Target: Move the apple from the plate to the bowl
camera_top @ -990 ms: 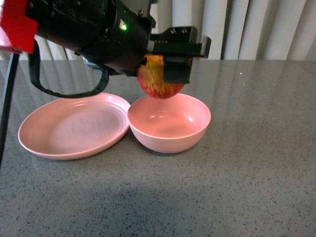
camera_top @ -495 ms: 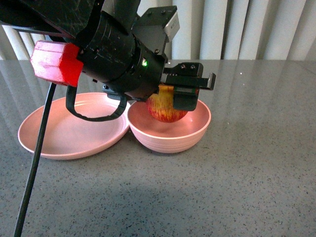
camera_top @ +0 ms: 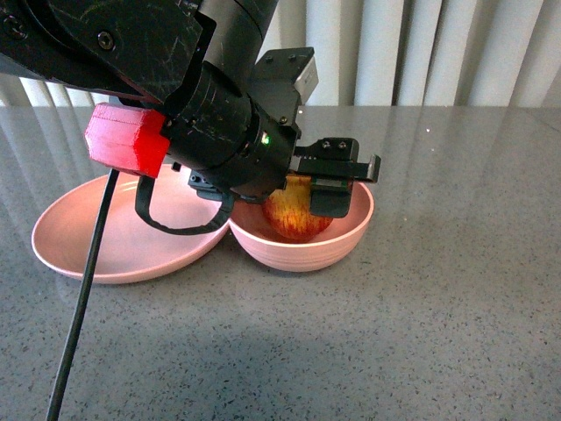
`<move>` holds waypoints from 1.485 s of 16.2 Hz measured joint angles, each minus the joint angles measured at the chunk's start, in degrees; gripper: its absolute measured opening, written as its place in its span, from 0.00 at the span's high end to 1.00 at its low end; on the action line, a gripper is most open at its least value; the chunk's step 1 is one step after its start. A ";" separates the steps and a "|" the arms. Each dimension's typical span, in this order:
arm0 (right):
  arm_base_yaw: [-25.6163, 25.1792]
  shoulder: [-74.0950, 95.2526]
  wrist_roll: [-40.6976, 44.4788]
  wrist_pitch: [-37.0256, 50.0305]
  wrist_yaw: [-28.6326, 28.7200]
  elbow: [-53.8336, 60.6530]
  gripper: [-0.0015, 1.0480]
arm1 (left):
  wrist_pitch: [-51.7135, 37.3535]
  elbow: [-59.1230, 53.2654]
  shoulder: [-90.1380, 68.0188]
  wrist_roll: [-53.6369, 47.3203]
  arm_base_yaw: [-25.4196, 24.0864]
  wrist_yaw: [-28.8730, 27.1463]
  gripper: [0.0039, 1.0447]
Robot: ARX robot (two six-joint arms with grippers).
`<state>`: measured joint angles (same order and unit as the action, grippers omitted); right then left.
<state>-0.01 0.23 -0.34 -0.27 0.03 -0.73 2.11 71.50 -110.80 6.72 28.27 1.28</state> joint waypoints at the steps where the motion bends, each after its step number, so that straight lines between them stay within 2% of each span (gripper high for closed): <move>1: 0.00 0.00 0.00 0.00 0.00 0.00 0.06 | -0.04 0.00 -0.04 0.42 0.00 0.07 0.32; 3: 0.00 0.00 0.00 0.00 -0.02 0.00 0.06 | -0.57 0.09 -0.04 0.44 0.00 0.24 0.11; 4: 0.00 0.00 0.00 0.00 0.00 0.00 0.06 | -0.61 0.24 -0.04 0.44 0.00 0.24 0.04; 9: 0.00 0.00 0.00 0.00 -0.02 0.00 0.06 | -1.09 0.22 0.66 0.81 0.11 0.72 0.06; 14: 0.00 0.00 0.00 0.00 0.00 0.00 0.06 | -8.90 -0.46 11.08 1.68 0.28 0.66 0.06; 16: 0.00 0.00 0.00 0.00 0.00 0.00 0.06 | -13.14 -2.99 17.22 0.96 -0.42 -1.70 0.06; 19: 0.00 0.00 0.00 0.00 0.00 0.00 0.06 | -19.63 -11.69 29.14 1.22 -5.16 -5.92 0.06; 20: 0.00 0.00 0.02 0.00 0.00 0.00 0.06 | -24.41 -16.70 34.49 -0.85 -7.17 -13.84 0.16; 21: 0.00 0.00 0.00 0.00 -0.02 0.00 0.06 | -27.74 -23.41 40.54 -3.13 -9.60 -18.62 0.28; 22: 0.00 0.00 0.00 0.00 0.00 0.00 0.06 | -29.99 -28.92 44.30 -4.37 -11.69 -18.67 0.38; 24: 0.00 0.00 0.00 0.00 0.00 0.00 0.06 | -33.16 -40.24 48.81 -5.64 -14.58 -15.21 0.62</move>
<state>-0.01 0.23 -0.34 -0.27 0.03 -0.73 -31.05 31.27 -62.00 1.08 13.69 -13.93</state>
